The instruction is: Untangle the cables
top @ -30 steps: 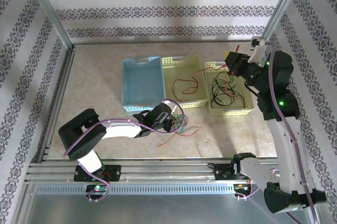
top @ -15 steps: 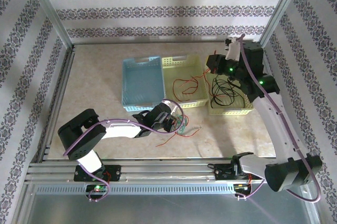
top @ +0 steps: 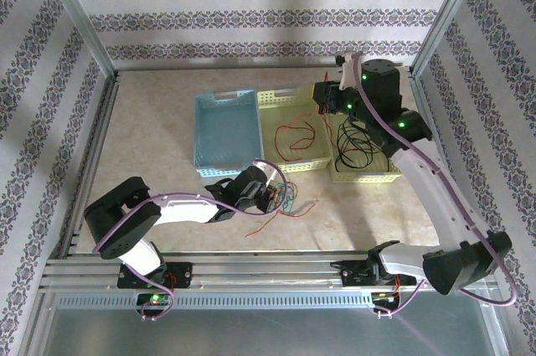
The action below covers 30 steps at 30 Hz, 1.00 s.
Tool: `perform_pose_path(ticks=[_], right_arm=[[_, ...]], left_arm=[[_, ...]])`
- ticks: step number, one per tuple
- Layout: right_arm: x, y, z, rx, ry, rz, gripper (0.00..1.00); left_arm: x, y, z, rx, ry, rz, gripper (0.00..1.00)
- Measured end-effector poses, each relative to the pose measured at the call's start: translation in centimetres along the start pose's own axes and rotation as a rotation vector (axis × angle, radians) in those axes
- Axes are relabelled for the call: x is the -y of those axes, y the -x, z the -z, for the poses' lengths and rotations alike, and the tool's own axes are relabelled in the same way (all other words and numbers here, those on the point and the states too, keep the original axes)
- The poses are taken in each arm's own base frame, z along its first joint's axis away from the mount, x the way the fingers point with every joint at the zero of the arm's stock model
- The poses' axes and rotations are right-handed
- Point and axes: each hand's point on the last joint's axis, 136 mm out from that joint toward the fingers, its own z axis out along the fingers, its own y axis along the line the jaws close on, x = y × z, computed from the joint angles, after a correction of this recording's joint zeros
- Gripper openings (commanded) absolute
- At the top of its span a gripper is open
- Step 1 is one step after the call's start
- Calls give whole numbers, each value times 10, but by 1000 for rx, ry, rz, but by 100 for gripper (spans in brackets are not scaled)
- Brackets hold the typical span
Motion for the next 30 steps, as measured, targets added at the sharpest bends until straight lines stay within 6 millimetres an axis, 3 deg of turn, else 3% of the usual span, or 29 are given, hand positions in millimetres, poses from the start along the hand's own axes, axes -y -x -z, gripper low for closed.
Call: perform_pose_path(ticks=[4, 7, 9, 12, 16, 18, 22, 30], right_arm=[[-33, 48, 33, 154, 56, 85, 0], [-39, 62, 40, 202, 70, 102, 0], [-36, 58, 31, 185, 67, 98, 0], [-18, 33, -4, 104, 45, 71, 0], [23, -34, -60, -84, -22, 12, 0], [44, -69, -79, -170, -66, -25, 0], [80, -121, -95, -282, -155, -87, 0], [115, -169, -113, -374, -256, -155, 0]], left_arm=[[-2, -2, 3, 7, 4, 6, 0], [-3, -2, 3, 9, 5, 12, 0], [-3, -2, 4, 10, 6, 16, 0], [-6, -4, 6, 10, 16, 16, 0], [-7, -5, 9, 14, 19, 18, 0], [-8, -6, 10, 13, 21, 19, 0], [-8, -7, 12, 13, 23, 20, 0], [-9, -7, 13, 12, 23, 20, 0]])
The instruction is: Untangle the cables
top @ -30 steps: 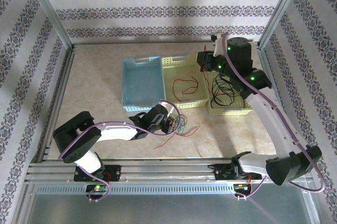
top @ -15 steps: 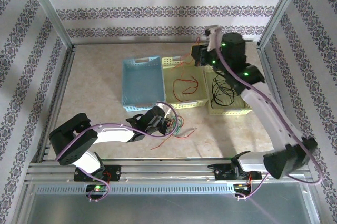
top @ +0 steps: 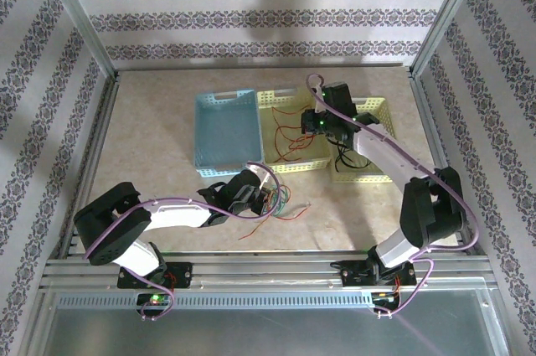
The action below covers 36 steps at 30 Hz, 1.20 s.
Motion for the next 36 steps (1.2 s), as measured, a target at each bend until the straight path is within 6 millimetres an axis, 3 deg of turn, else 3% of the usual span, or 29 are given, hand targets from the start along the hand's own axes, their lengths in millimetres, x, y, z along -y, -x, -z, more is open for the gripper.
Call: perform_pose_path(ticks=[9, 15, 21, 25, 28, 32, 36], right_arm=[[32, -33, -41, -108, -108, -75, 10], [36, -40, -39, -113, -124, -97, 40], [34, -30, 7, -5, -146, -71, 46], [22, -15, 50, 115, -128, -27, 46], [7, -18, 72, 159, -95, 31, 46], [-29, -64, 84, 87, 56, 154, 46], [-63, -147, 79, -114, 224, 264, 46]], left_arm=[[0, 0, 2, 0, 0, 0, 0], [-1, -1, 5, -1, 1, -1, 0], [-2, -2, 8, -1, 1, 0, 0], [-2, -3, 9, 0, 0, 0, 0], [-2, -2, 9, 2, -1, 0, 0], [-2, -2, 9, 3, -1, 0, 0], [-2, -2, 9, 3, -1, 0, 0]])
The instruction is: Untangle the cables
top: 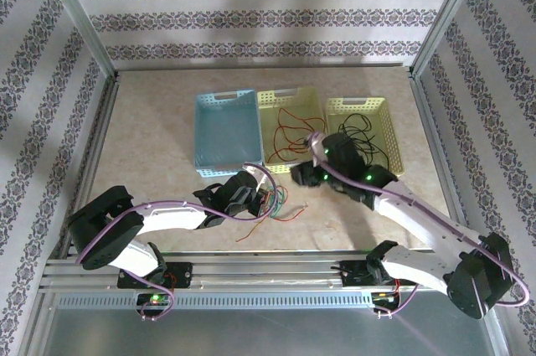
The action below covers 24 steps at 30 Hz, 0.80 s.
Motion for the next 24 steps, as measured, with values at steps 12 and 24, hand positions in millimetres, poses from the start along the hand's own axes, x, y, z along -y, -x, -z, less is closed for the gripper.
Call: perform_pose_path(ticks=[12, 24], right_arm=[[1, -80, -41, -253, 18, -3, 46], [18, -67, -80, -266, -6, -73, 40]], left_arm=[[3, 0, 1, -3, -16, 0, 0], [6, -2, 1, -15, -34, -1, 0]])
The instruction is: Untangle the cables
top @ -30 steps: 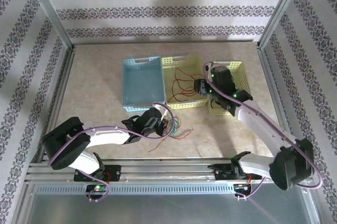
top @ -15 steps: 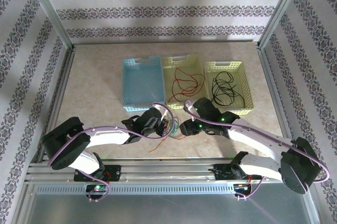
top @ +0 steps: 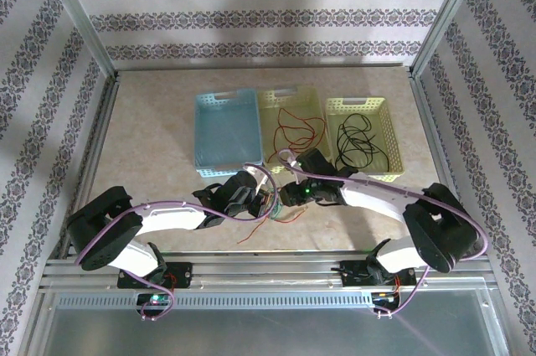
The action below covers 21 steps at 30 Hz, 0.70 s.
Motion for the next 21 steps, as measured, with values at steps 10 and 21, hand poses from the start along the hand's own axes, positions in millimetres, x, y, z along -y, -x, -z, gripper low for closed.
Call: perform_pose_path(ticks=[10, 21], right_arm=[[7, 1, -9, -14, -13, -16, 40], [11, 13, 4, 37, -16, -31, 40]], left_arm=[[-6, -4, 0, -14, 32, -1, 0], [-11, -5, -3, -18, 60, 0, 0]])
